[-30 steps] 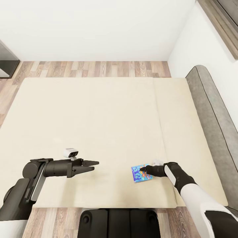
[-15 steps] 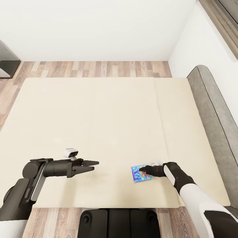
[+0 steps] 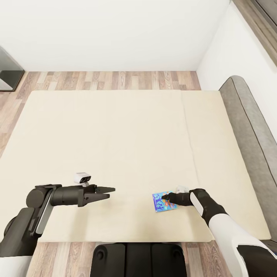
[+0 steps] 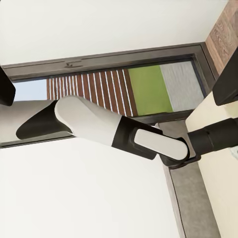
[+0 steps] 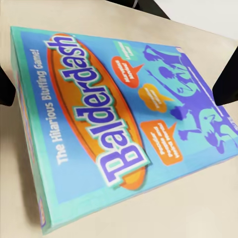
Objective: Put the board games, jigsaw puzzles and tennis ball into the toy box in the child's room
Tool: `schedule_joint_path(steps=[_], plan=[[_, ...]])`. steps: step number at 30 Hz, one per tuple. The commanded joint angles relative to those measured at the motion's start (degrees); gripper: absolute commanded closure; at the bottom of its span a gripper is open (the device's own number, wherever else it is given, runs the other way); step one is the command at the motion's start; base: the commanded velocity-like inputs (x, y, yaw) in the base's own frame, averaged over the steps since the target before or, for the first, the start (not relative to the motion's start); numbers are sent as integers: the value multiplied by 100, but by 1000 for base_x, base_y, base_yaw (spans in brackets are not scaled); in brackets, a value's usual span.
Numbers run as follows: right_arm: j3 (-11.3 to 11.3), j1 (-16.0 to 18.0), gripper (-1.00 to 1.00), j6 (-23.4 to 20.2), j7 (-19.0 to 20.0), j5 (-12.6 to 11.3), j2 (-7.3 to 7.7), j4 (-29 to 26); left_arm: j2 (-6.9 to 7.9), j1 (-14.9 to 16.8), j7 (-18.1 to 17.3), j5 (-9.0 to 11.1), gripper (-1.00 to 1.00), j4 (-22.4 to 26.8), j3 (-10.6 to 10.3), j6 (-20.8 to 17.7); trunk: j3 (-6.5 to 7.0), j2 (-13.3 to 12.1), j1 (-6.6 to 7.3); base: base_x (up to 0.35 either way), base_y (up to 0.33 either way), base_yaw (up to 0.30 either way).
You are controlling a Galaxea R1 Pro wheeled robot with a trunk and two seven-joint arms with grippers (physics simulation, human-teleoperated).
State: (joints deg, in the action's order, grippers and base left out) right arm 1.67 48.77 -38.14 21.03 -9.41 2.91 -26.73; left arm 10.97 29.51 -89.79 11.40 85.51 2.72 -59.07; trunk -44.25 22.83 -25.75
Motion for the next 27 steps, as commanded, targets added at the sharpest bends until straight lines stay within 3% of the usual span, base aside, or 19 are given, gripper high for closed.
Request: schedule_joint_path(steps=[1,27], plan=[[17,1,-100,-38,0,-26,-1,-6,2,2,-21,-2,-100,1,-1,-61,-6,9,-3,0,33,0],[17,1,-100,-36,-38,-19,-10,1,2,2,-21,2,-100,1,1,-61,-6,9,-3,0,55,0]])
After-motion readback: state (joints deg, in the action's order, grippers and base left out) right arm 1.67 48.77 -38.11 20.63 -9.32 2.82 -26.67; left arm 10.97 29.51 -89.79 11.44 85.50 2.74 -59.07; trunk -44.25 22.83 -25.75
